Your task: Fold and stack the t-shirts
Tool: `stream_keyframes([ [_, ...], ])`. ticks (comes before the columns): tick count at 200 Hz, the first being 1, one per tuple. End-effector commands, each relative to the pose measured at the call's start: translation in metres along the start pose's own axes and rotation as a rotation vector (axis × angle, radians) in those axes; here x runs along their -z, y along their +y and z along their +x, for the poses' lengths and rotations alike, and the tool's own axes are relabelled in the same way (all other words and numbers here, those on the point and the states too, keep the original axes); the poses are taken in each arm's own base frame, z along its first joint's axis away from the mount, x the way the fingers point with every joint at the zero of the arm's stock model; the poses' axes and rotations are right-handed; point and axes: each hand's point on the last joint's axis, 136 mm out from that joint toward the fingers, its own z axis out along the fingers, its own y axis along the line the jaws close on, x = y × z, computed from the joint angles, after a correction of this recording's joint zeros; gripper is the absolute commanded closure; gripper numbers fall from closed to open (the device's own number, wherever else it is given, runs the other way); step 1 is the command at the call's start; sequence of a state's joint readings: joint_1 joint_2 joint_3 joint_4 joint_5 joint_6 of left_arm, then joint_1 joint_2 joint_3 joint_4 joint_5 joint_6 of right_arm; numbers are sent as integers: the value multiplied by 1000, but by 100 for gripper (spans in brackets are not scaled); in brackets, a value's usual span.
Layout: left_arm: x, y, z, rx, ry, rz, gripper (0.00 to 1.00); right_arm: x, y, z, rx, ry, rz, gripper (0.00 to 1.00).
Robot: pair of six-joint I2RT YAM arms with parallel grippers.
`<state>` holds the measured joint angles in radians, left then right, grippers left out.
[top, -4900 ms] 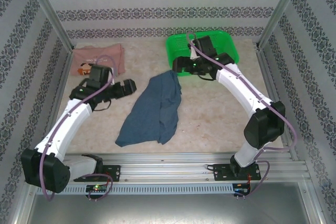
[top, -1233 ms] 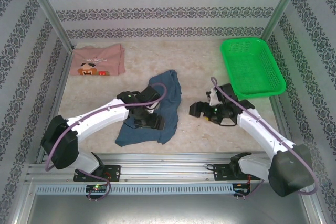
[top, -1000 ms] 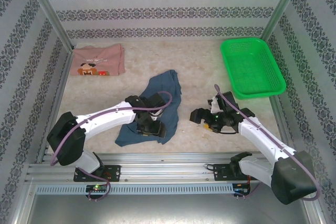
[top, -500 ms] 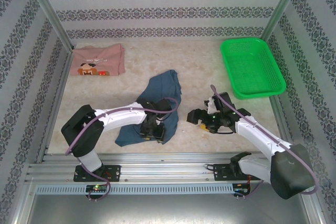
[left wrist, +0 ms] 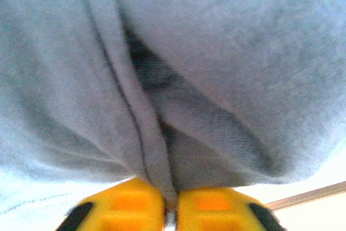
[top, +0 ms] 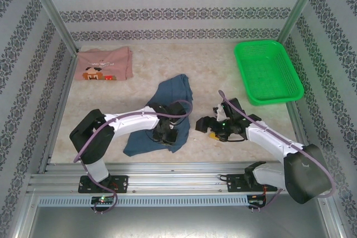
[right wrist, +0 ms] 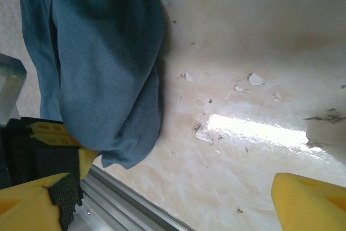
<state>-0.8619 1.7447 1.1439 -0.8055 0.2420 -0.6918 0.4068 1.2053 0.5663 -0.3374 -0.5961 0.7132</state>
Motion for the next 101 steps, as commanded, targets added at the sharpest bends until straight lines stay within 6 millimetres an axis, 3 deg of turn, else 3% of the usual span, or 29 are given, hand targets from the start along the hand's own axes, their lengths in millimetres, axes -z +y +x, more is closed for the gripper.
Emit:
stream_keyframes([
  [1,26,2,-2,-10,-36,-9,100,-5,17,0,19,20,-53,7],
  [33,67,17,3,16,-90,21,100,-16,28,-4,25,49,-65,8],
  [53,81,20,5,27,-117,79,100,-22,38,-10,30,53,-76,8],
  [86,66,2,3,38,-96,213,97,-40,50,-12,36,95,-84,9],
  [101,54,1,3,49,-88,234,89,-48,51,-10,33,120,-70,9],
])
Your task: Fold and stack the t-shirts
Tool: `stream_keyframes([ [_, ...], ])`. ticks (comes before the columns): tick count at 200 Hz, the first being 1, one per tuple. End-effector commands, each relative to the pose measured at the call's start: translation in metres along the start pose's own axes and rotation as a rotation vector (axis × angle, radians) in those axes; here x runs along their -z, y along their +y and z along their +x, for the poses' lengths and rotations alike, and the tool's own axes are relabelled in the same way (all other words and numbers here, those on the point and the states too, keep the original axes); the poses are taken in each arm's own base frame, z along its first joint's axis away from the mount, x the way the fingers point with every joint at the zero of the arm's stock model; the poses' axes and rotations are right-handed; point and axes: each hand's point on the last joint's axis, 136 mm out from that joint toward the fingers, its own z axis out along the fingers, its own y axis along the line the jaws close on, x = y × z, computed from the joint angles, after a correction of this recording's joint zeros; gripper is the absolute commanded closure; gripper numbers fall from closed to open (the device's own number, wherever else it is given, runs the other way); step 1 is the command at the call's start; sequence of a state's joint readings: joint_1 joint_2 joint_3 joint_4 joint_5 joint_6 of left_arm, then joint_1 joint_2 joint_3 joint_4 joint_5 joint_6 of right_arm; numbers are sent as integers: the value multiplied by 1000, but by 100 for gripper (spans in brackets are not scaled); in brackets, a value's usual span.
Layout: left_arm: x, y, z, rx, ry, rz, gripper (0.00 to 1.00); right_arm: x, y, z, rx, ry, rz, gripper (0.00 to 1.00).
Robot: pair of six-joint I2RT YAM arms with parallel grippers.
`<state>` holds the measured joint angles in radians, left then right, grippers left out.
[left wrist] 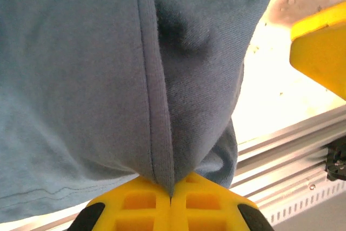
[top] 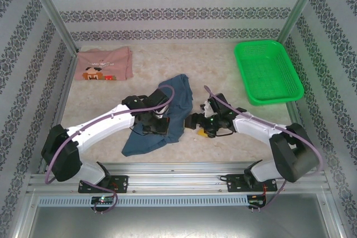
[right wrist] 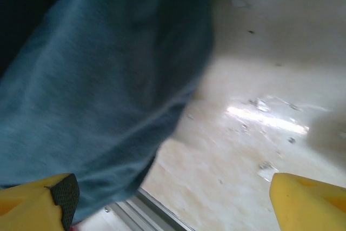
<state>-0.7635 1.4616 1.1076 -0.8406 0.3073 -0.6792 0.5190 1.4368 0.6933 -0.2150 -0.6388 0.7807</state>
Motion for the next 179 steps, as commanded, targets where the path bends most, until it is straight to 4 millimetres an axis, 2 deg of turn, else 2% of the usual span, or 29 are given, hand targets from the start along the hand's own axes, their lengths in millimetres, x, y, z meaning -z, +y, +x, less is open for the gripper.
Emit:
stream_keyframes([
  [1,-23,-1,10,20,58,52,88,-9,14,-4,11,24,-26,9],
  [16,-30,3,11,26,62,47,74,-16,11,-1,-5,51,-12,10],
  [31,-31,9,13,33,57,22,67,-18,7,0,-14,56,0,10],
  [80,-40,12,18,38,80,24,65,-19,3,3,-16,64,15,11],
  [121,-49,9,22,34,116,47,70,-18,0,5,-22,65,22,11],
  [145,-53,10,26,32,138,48,87,-18,-1,5,-27,66,30,12],
  [157,-48,5,25,19,131,71,100,-19,-4,3,-33,60,44,14],
  [168,-37,8,21,12,101,54,100,-20,-6,0,-40,47,57,17],
  [179,-16,16,11,25,41,26,100,-19,-4,-5,-42,18,61,21],
])
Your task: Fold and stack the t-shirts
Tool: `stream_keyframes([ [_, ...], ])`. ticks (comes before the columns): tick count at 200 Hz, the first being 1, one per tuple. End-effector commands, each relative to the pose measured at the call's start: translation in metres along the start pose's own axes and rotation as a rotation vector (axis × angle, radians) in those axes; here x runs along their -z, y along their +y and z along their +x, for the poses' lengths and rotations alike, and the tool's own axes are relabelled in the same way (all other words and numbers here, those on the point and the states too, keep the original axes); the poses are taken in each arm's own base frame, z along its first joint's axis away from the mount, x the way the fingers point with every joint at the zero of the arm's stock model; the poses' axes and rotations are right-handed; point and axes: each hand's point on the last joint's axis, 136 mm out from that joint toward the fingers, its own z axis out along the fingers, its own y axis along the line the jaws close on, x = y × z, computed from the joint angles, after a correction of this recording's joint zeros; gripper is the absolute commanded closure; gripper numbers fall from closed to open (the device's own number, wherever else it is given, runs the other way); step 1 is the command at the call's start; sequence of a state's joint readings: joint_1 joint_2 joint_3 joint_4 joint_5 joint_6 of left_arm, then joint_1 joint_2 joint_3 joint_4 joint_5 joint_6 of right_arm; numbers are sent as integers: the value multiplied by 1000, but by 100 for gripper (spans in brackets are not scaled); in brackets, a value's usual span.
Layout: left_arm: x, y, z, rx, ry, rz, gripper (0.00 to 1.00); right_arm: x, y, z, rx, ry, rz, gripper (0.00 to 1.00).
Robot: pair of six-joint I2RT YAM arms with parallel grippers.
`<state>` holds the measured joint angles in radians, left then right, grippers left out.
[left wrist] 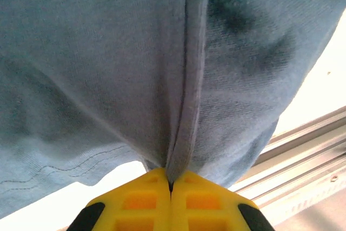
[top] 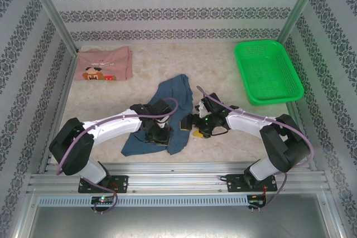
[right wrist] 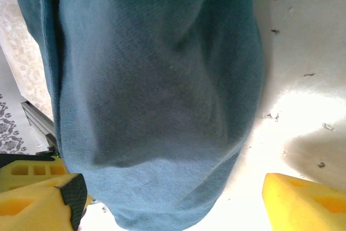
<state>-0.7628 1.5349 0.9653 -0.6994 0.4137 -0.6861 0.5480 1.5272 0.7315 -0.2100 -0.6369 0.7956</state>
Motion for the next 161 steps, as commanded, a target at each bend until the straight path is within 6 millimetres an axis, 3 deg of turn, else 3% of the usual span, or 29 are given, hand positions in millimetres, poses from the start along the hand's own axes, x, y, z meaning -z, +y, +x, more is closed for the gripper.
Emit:
stream_keyframes([
  [1,36,4,-10,-3,-88,-12,100,-1,-1,-6,-21,-31,31,22],
  [41,127,34,-40,146,-339,44,100,0,5,-31,-14,-151,56,40],
  [83,159,58,-44,154,-395,-31,100,-8,15,-62,-8,-227,55,62],
  [90,165,65,-45,169,-418,-48,100,-11,15,-65,-8,-227,60,69],
  [107,183,81,-48,215,-480,-66,100,-11,20,-72,-3,-224,60,98],
  [119,199,93,-48,240,-529,-96,100,1,26,-78,12,-260,59,100],
  [139,223,105,-48,260,-592,-123,100,40,40,-86,77,-372,52,100],
  [161,236,110,-49,251,-614,-138,100,81,49,-89,125,-442,55,100],
])
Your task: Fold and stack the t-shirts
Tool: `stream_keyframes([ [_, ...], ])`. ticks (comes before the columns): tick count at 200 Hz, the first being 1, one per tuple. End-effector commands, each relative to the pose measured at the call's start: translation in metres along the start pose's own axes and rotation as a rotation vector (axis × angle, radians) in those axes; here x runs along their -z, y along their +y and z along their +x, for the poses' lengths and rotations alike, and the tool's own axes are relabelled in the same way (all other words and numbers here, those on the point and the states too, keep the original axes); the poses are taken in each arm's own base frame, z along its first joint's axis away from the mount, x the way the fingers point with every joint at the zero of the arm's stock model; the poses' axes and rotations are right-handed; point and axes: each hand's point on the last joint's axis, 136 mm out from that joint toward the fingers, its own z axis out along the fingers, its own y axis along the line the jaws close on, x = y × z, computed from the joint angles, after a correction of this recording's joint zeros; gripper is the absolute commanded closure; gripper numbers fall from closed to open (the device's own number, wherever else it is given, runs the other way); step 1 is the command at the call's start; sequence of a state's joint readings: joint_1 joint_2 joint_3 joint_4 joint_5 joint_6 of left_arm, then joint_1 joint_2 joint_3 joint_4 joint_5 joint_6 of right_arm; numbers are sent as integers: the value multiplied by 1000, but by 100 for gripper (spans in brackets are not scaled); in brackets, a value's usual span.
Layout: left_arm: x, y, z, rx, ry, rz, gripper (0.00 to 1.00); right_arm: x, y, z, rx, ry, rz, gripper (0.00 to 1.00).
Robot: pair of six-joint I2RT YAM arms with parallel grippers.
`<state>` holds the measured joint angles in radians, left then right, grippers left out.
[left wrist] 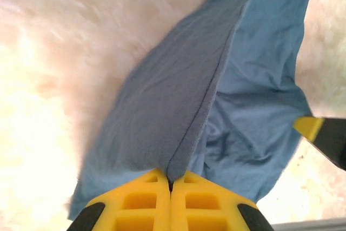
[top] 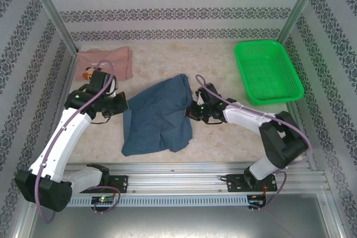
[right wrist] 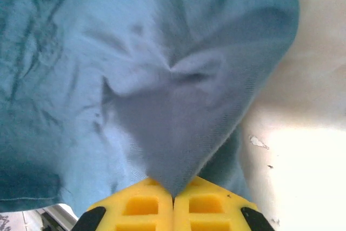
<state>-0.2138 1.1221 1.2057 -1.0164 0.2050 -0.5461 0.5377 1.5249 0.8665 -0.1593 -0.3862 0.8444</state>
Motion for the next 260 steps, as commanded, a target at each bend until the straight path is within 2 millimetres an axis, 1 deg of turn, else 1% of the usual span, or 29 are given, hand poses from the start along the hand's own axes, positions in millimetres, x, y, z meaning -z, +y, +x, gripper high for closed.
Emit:
stream_keyframes([
  [1,18,11,-6,-49,-27,-42,100,49,16,-32,83,-144,-5,100],
  [12,18,9,-9,-51,-31,-30,100,59,10,-34,52,-138,-8,100],
  [22,15,7,-9,-52,-30,-21,100,63,2,-32,13,-114,-9,100],
  [30,13,6,-10,-52,-30,-17,100,63,-2,-27,3,-99,-4,100],
  [45,9,6,-14,-49,-38,-14,100,60,-7,-11,-6,-73,7,100],
  [54,7,4,-15,-50,-38,-10,100,55,-5,0,-2,-55,-5,100],
  [67,4,4,-18,-55,-38,-14,100,46,4,19,15,-14,-30,100],
  [81,3,6,-21,-61,-41,-26,100,38,21,39,53,69,-74,100],
  [85,3,6,-22,-63,-41,-28,100,36,27,46,65,101,-90,97],
  [90,2,7,-23,-66,-41,-31,100,33,34,55,79,145,-109,90],
  [99,1,7,-24,-68,-41,-33,100,30,51,74,106,241,-160,74],
  [104,0,8,-24,-70,-37,-35,100,28,59,83,120,297,-185,67],
  [108,-1,9,-24,-71,-35,-37,100,29,63,88,128,331,-197,65],
  [112,-2,9,-24,-75,-32,-37,100,29,63,92,133,357,-190,63],
  [118,-3,9,-25,-78,-28,-39,100,32,61,91,136,362,-165,62],
  [127,-5,9,-25,-85,-25,-36,100,40,59,78,137,320,-143,58],
  [134,-5,9,-25,-88,-26,-36,100,48,56,60,120,263,-136,53],
  [145,-6,9,-26,-92,-29,-36,100,63,47,24,84,153,-118,47],
  [157,-8,8,-25,-94,-27,-28,100,76,40,-13,94,50,-83,43],
  [166,-9,7,-25,-93,-26,-23,100,81,34,-39,110,-4,-43,39],
  [181,-10,7,-25,-94,-29,-21,100,76,28,-75,137,-42,5,36],
  [188,-10,6,-26,-97,-31,-16,100,68,20,-90,128,-45,40,36],
  [196,-10,5,-25,-98,-30,-11,100,58,16,-106,129,-42,55,36],
  [203,-9,4,-26,-99,-33,-4,100,45,11,-117,122,-30,66,36],
  [208,-9,3,-26,-102,-34,-1,100,35,7,-123,113,-17,76,36],
  [215,-9,4,-26,-102,-35,-3,100,22,6,-132,109,-2,78,36],
  [238,-8,4,-27,-109,-37,-5,100,-17,0,-147,87,53,70,36],
  [246,-7,5,-26,-108,-38,-9,100,-26,-1,-151,90,58,67,36],
  [260,-7,6,-26,-109,-37,-16,100,-39,-9,-153,92,76,97,36],
])
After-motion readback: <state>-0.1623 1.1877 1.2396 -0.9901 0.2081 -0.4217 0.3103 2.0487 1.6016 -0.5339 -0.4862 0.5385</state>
